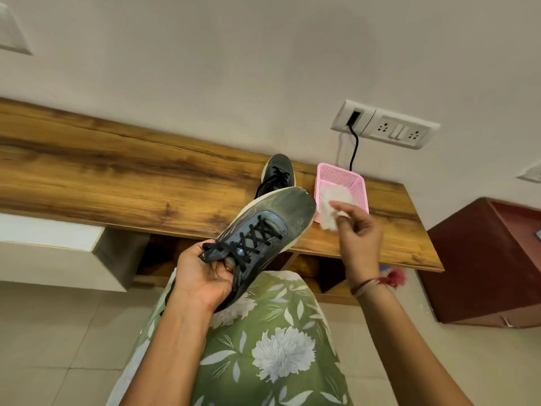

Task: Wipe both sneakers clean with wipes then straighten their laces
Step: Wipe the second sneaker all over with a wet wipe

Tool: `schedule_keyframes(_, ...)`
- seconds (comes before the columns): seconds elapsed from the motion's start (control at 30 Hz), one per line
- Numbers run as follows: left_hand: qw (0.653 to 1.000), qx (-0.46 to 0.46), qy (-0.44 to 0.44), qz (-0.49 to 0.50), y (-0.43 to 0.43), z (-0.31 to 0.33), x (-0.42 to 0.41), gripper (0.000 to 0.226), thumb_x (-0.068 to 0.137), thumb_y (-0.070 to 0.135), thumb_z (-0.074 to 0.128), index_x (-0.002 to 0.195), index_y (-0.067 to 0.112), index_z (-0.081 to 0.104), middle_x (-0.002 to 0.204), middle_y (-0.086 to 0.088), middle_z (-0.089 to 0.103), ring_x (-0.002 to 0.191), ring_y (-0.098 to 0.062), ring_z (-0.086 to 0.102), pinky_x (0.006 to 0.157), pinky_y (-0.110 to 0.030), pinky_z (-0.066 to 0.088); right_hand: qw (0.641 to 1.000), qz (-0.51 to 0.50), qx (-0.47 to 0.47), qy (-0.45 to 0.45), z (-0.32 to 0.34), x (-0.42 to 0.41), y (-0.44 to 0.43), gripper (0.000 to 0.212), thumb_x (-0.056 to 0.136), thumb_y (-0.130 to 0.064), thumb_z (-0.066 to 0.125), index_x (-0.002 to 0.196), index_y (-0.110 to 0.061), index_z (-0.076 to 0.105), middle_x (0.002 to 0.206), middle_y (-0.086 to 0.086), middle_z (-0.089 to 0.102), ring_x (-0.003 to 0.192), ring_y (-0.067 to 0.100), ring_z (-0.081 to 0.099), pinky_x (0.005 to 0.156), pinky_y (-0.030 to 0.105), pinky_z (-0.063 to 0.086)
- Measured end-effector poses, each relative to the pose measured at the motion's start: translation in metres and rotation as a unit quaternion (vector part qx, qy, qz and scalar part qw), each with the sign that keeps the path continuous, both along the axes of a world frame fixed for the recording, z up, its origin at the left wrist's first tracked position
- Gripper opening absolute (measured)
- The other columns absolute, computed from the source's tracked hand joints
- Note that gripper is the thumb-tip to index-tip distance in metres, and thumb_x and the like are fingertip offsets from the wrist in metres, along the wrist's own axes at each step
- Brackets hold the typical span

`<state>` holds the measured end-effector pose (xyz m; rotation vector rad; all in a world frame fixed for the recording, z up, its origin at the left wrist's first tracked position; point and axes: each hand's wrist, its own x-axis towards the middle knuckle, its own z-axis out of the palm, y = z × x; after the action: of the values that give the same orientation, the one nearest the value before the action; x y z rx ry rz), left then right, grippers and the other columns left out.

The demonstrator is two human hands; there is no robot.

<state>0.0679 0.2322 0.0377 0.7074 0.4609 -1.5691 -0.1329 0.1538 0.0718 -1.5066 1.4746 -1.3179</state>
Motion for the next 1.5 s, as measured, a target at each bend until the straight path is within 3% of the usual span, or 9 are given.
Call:
schedule_keyframes(0.23,1.0,0.021,0.01,0.017,-0.002,-0.012,0.003,0.016,0.08,0.01,0.043,0.086,0.003,0.057,0.095,-0.011,0.059,0.077,-0.018,0.055,0.108,-0.024,0.036,0.936,0.014,-0.188,0.298,-0.035,0.028,0.012,0.039,0.076,0.014,0.062,0.111,-0.003,0.066,0.103,0.011,0.063,0.097,0.02,0.058,0.089,0.013,0.039)
schedule_keyframes(0.4,0.999,0.032,-0.027,0.015,-0.001,-0.013,0.001,0.012,0.082,0.009,0.042,0.079,0.008,0.054,0.079,-0.006,0.054,0.055,-0.013,0.048,0.061,-0.016,0.041,0.92,-0.012,-0.197,0.339,-0.05,0.052,0.021,0.039,0.07,0.019,0.062,0.104,0.001,0.067,0.098,0.013,0.062,0.088,0.027,0.057,0.081,0.027,0.045)
schedule_keyframes(0.5,0.997,0.049,-0.046,0.027,-0.001,-0.006,-0.007,0.026,0.091,0.011,0.036,0.067,0.01,0.048,0.052,-0.003,0.05,0.033,-0.01,0.041,0.034,-0.011,0.034,0.936,-0.022,-0.175,0.306,-0.059,0.055,0.024,0.04,0.066,0.022,0.061,0.098,-0.001,0.068,0.095,0.01,0.065,0.086,0.027,0.058,0.081,0.02,0.04)
schedule_keyframes(0.77,0.997,0.044,-0.055,0.015,0.001,-0.005,-0.006,0.025,0.092,0.013,0.038,0.07,0.009,0.049,0.046,-0.002,0.052,0.031,-0.009,0.042,0.035,-0.01,0.036,0.975,0.012,-0.087,0.204,-0.049,0.058,0.037,0.042,0.074,0.016,0.05,0.097,-0.015,0.067,0.088,-0.002,0.068,0.07,0.004,0.055,0.063,0.019,0.042)
schedule_keyframes(0.97,1.0,0.022,-0.021,0.004,-0.002,-0.017,0.004,0.02,0.068,0.012,0.051,0.087,0.007,0.056,0.086,-0.009,0.057,0.068,-0.018,0.049,0.088,-0.027,0.035,0.998,-0.039,-0.046,-0.033,-0.01,0.026,0.017,0.039,0.08,0.018,0.05,0.077,-0.019,0.062,0.083,-0.01,0.064,0.081,-0.007,0.059,0.081,0.014,0.045)
schedule_keyframes(1.13,1.0,0.021,-0.015,0.006,-0.001,-0.014,-0.002,0.019,0.087,0.013,0.041,0.084,0.004,0.058,0.073,-0.009,0.06,0.062,-0.016,0.052,0.08,-0.024,0.042,0.969,-0.015,-0.163,0.187,-0.031,0.044,0.025,0.031,0.073,0.018,0.058,0.091,-0.005,0.069,0.091,0.003,0.067,0.089,0.004,0.056,0.085,0.004,0.038)
schedule_keyframes(1.23,0.999,0.018,-0.013,0.025,0.001,-0.016,0.001,0.025,0.088,0.014,0.04,0.092,0.001,0.06,0.088,-0.013,0.061,0.071,-0.02,0.055,0.1,-0.026,0.039,0.956,0.005,-0.183,0.23,-0.042,0.057,0.032,0.036,0.069,0.018,0.056,0.094,-0.004,0.07,0.092,0.004,0.067,0.088,0.015,0.058,0.082,0.016,0.043)
schedule_keyframes(1.37,1.0,0.002,-0.022,0.021,0.004,-0.009,0.002,0.03,0.091,0.015,0.037,0.099,0.0,0.061,0.093,-0.015,0.063,0.079,-0.023,0.06,0.094,-0.03,0.048,0.987,0.009,-0.095,0.126,-0.033,0.069,0.041,0.034,0.075,0.01,0.052,0.09,-0.015,0.068,0.088,-0.005,0.068,0.084,0.009,0.063,0.075,0.024,0.051)
schedule_keyframes(1.5,1.0,-0.013,-0.021,-0.002,0.006,-0.003,0.003,0.039,0.092,0.019,0.042,0.12,0.002,0.061,0.113,-0.02,0.067,0.1,-0.03,0.068,0.084,-0.042,0.055,0.981,0.096,0.091,-0.138,0.0,0.053,0.044,0.033,0.083,0.01,0.057,0.08,-0.021,0.068,0.09,0.001,0.071,0.086,0.017,0.065,0.077,0.032,0.052)
